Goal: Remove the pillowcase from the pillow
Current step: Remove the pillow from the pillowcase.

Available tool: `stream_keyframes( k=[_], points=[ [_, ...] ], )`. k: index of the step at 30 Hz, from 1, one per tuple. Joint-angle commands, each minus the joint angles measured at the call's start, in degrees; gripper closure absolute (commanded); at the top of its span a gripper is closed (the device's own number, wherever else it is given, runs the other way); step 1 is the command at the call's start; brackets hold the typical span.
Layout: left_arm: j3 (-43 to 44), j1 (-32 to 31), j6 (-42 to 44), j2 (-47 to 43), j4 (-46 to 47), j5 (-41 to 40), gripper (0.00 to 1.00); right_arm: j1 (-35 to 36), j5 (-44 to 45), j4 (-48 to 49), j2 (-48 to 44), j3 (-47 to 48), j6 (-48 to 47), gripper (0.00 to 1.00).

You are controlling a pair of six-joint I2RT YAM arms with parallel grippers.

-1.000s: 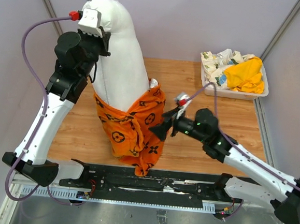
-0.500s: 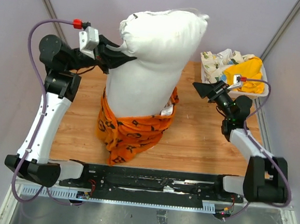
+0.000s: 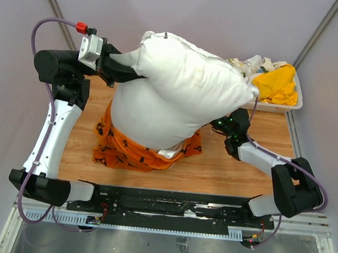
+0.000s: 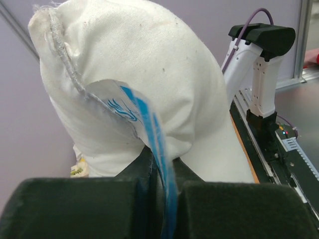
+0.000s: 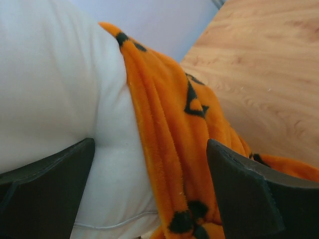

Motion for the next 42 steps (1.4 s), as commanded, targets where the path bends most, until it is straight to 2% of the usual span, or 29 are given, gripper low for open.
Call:
stream_keyframes(
  k=[1, 2, 6, 9, 11, 16, 17, 18, 21, 22, 25, 29, 31, 36, 42],
  points=[
    [2.62, 0.9, -1.08, -0.24, 4.92, -7.73, 1.0, 7.33, 1.87, -5.5, 2.45, -2.41, -6.6, 0.09],
    [2.47, 1.12, -1.0, -0.32, 4.95, -8.03, 1.0, 8.17, 1.65, -3.78, 3.6, -3.83, -5.84, 0.12],
    [0.93, 1.73, -0.9, -1.15, 5.57, -9.1, 1.0, 9.66, 0.57, 0.17, 6.63, -7.73, -3.8, 0.49],
    [-0.64, 2.53, -1.22, -2.26, 6.88, -10.86, 1.0, 10.04, 0.78, -1.16, 7.88, -9.12, -4.53, 0.6],
    [-1.66, 3.63, -2.26, -3.05, 8.65, -14.6, 1.0, 10.46, 0.78, -4.14, 8.38, -9.27, -6.14, 0.74],
    [-4.98, 8.09, -7.83, -4.69, 16.18, -23.97, 1.0, 11.28, 0.9, -5.72, 8.57, -9.89, -7.26, 0.91],
    [-5.67, 8.83, -9.82, -4.66, 17.86, -24.66, 1.0, 11.3, 0.99, -5.88, 8.33, -9.88, -7.35, 0.9],
    [-6.1, 9.46, -11.6, -4.51, 19.87, -24.59, 1.0, 11.35, 1.05, -6.14, 7.93, -9.94, -7.49, 0.85],
    [-5.9, 10.87, -17.6, -2.66, 25.69, -22.21, 1.0, 10.7, 1.49, -6.44, 3.73, -10.68, -8.81, 0.39],
    [-5.75, 11.31, -19.64, -2.07, 27.75, -21.53, 1.0, 10.07, 1.18, -6.5, 1.62, -10.89, -10.01, 0.29],
    [-4.63, 12.31, -24.67, -0.61, 31.65, -19.72, 1.0, 7.09, -0.36, -11.24, -6.07, -10.43, -13.61, 0.12],
    [-4.46, 12.4, -28.16, 0.13, 35.5, -18.42, 1.0, 4.51, -0.59, -20.71, -14.57, -6.92, -19.26, 0.06],
    [-5.52, 12.4, -27.92, -0.36, 36.39, -19.05, 1.0, 4.5, -2.27, -21.0, -15.2, -4.48, -19.71, 0.06],
    [-7.05, 12.4, -27.4, -1.23, 36.97, -19.57, 1.0, 5.19, -3.86, -19.74, -9.52, -0.65, -18.09, 0.1],
    [-8.23, 12.4, -26.49, -2.99, 37.03, -19.67, 1.0, 7.33, -4.08, -13.37, -0.99, 0.25, -15.73, 0.13]
  ],
)
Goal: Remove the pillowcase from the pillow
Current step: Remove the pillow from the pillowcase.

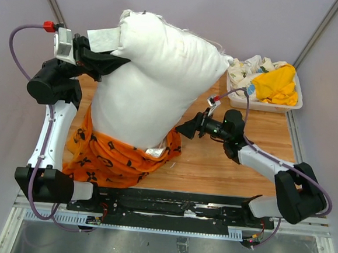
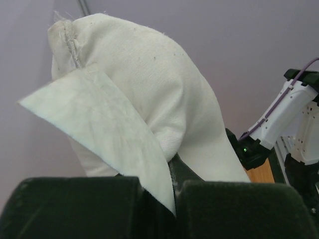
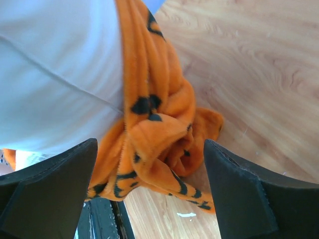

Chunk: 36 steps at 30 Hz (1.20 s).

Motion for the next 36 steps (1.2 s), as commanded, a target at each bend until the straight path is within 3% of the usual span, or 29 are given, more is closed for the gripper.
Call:
stream_keyframes(
  k=[1, 3, 5, 11, 15, 22, 29, 31, 34, 36],
  points=[
    [0.42, 0.42, 0.51, -3.7, 4.39, -6.47, 1.0, 2.76, -1.32, 3.9, 5.39, 2.06, 0.6, 0.13],
    [0.89, 0.42, -0.47, -3.57, 4.45, -5.76, 1.0, 4.61, -1.44, 4.44, 8.47, 3.71, 0.69, 0.16],
    [1.07, 0.42, -2.07, -3.44, 6.33, -5.1, 1.0, 6.01, -2.81, 6.56, 11.74, 5.22, 1.87, 0.26],
    [0.12, 0.42, 1.08, -4.76, 2.64, -6.44, 1.0, 7.26, -3.16, 14.36, 20.75, 3.32, 8.32, 0.94],
    [1.71, 0.51, 4.21, -5.25, -4.11, -6.9, 1.0, 7.77, 2.56, 9.67, 22.11, -1.56, 7.85, 0.99],
    [1.79, 0.46, 5.73, -6.77, -7.82, -12.79, 1.0, 15.33, 17.82, -14.06, 18.64, -1.93, -3.76, 0.99],
    [-1.62, 0.51, 8.63, -9.1, -7.82, -22.86, 1.0, 15.49, 20.99, -26.18, 15.4, 4.91, -10.23, 0.97],
    [-2.35, 0.51, 10.55, -10.63, -10.08, -25.19, 1.0, 13.66, 20.99, -28.95, 10.93, 6.35, -12.59, 0.83],
    [-2.38, 0.51, 14.09, -12.85, -15.19, -27.29, 1.0, 9.26, 21.22, -30.69, 1.98, 6.23, -14.2, 0.36],
    [-2.04, 0.51, 16.1, -13.87, -18.96, -28.34, 1.0, 6.57, 23.42, -31.8, -4.83, 5.31, -14.06, 0.13]
  ],
)
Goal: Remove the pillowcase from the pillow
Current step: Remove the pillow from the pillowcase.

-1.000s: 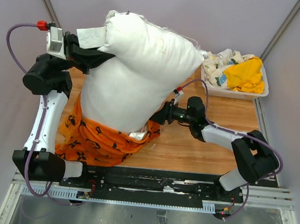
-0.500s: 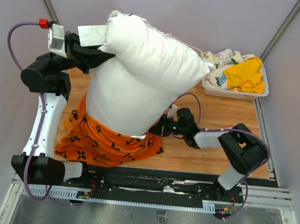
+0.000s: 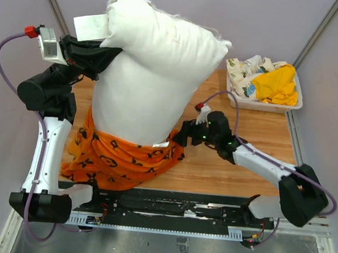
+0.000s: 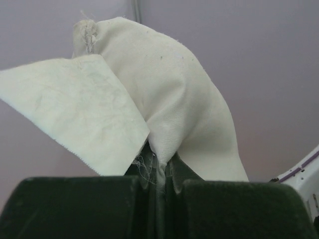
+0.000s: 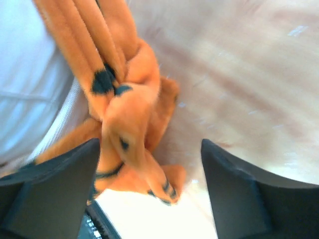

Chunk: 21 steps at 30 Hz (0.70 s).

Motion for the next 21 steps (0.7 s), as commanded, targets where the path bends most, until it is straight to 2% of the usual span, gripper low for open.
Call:
stream_keyframes(
  k=[1, 2, 4, 7, 9, 12, 17, 19, 21],
  points=[
    [2.29, 0.51, 6.83, -5.31, -2.29, -15.04, 1.0, -5.61, 6.48, -7.8, -14.23, -0.71, -4.54, 0.07],
    [1.56, 0.49, 7.73, -5.68, -2.35, -16.01, 1.0, -5.84, 8.44, -8.58, -17.51, -0.81, -5.49, 0.01],
    [0.49, 0.47, 9.12, -5.94, -1.79, -19.06, 1.0, -5.81, 9.71, -9.93, -22.87, -0.14, -7.92, 0.01],
    [1.49, 0.42, 12.86, -5.29, -6.44, -24.79, 1.0, -5.11, 7.38, -11.16, -27.64, 2.22, -9.0, 0.01],
    [0.79, 0.18, 14.44, -5.29, -6.53, -29.27, 1.0, -1.97, 6.1, -11.17, -28.97, 4.13, -10.13, 0.01],
    [0.9, -2.48, 20.05, -5.71, -9.79, -35.31, 1.0, 5.85, 7.13, -11.14, -27.67, 8.43, -13.54, 0.01],
    [2.09, -9.51, 29.99, -4.75, -15.75, -47.78, 1.0, 17.2, 9.09, -9.47, -19.89, 16.02, -16.67, 0.01],
    [4.97, -10.73, 32.02, -2.27, -20.64, -53.81, 1.0, 21.04, 9.13, -8.42, -16.29, 19.09, -17.85, 0.02],
    [10.21, -11.57, 32.27, 1.0, -29.5, -60.73, 1.0, 24.55, 9.66, -8.09, -12.58, 22.38, -19.45, 0.01]
  ],
)
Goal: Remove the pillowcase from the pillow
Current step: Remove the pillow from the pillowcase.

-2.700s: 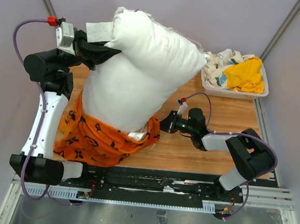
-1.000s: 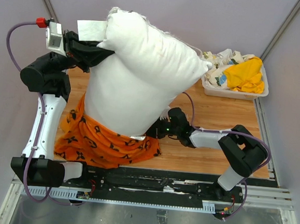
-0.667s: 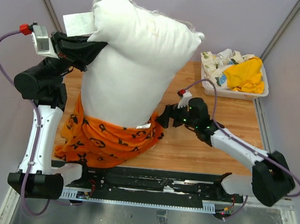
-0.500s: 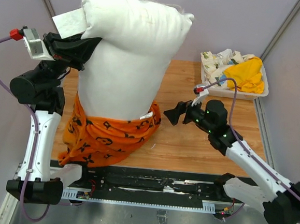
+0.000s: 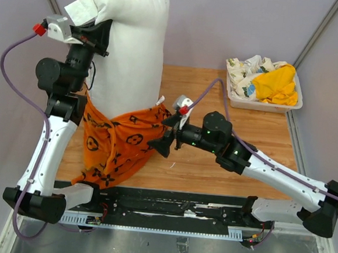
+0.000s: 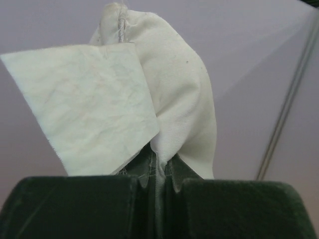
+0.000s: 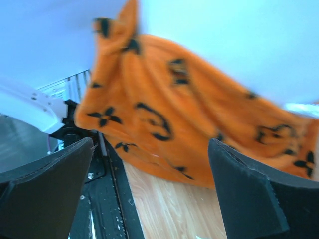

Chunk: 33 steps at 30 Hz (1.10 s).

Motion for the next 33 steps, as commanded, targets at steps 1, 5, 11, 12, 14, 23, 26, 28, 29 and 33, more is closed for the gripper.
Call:
stream_keyframes(
  k=[1, 5, 11, 12, 14, 23, 26, 28, 29, 33],
  points=[
    [12.65, -1.63, 4.51, 4.71, -9.43, -23.88, 1.0, 7.36, 1.92, 1.5, 6.82, 6.99, -5.55, 0.01],
    [16.35, -2.67, 3.4, 7.04, -15.48, -32.39, 1.0, 10.67, 3.88, 1.82, 12.95, 12.98, -6.33, 0.01],
    [19.5, -6.31, 5.59, 8.48, -19.49, -40.73, 1.0, 11.48, 10.04, 4.39, 21.15, 20.24, -6.25, 0.01],
    [19.71, -6.72, 6.07, 8.73, -19.54, -41.31, 1.0, 11.43, 10.99, 4.6, 22.61, 21.49, -6.25, 0.0],
    [19.71, -7.26, 6.9, 8.81, -19.14, -42.17, 1.0, 11.37, 12.36, 4.42, 25.59, 24.44, -6.41, 0.04],
    [11.69, -7.65, 15.0, 5.8, -8.93, -48.93, 1.0, 10.99, 14.83, 4.47, 31.67, 23.57, -3.48, 0.9],
    [12.01, -7.73, 16.68, 6.5, -9.0, -51.4, 1.0, 11.03, 15.45, 5.23, 29.74, 17.3, -1.36, 0.99],
    [12.82, -7.73, 16.73, 7.55, -10.29, -52.72, 1.0, 10.95, 15.31, 5.54, 28.17, 14.03, -0.27, 0.99],
    [13.31, -7.74, 16.59, 8.1, -10.95, -53.19, 1.0, 10.95, 15.04, 5.72, 27.33, 12.2, 0.38, 0.99],
    [16.14, -7.74, 14.78, 10.28, -14.55, -52.98, 1.0, 10.97, 14.6, 5.51, 23.17, 4.86, 1.81, 0.99]
  ],
)
